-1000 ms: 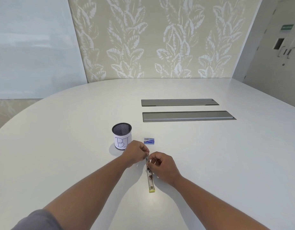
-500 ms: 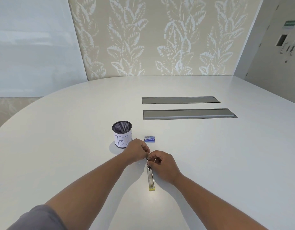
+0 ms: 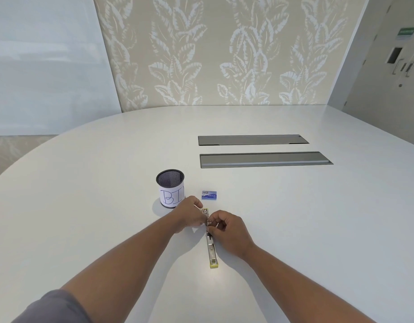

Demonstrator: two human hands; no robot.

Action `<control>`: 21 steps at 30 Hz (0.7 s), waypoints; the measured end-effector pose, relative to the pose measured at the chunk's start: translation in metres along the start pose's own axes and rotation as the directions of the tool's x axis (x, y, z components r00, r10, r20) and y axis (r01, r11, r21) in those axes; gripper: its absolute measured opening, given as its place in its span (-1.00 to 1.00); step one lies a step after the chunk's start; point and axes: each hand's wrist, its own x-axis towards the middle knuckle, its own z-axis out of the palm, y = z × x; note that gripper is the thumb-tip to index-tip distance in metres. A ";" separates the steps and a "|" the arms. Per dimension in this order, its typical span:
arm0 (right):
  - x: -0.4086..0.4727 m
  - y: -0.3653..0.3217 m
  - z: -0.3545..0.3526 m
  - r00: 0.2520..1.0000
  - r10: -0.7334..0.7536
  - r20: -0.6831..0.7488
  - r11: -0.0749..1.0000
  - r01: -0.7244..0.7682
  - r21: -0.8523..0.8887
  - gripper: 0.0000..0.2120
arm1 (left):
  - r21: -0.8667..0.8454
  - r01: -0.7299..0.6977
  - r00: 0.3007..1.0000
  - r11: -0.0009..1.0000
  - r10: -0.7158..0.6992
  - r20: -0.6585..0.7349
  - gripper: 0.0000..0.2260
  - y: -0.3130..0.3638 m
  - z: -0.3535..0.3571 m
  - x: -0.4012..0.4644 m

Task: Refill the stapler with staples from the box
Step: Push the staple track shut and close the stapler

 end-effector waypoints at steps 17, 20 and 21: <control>0.001 -0.002 -0.002 1.000 0.018 0.013 1.000 -0.018 0.023 -0.80 | -0.120 -0.001 1.000 0.993 0.002 0.003 -0.86 0.002 0.002 0.008; 0.000 -0.001 -0.002 1.000 0.024 0.020 1.000 -0.025 0.019 -0.81 | -0.144 0.016 1.000 0.989 -0.017 -0.004 -0.86 0.002 0.002 0.009; 0.000 -0.002 -0.002 0.999 0.024 0.025 1.000 -0.025 0.015 -0.81 | -0.140 0.019 1.000 0.990 -0.020 -0.006 -0.86 0.002 0.002 0.010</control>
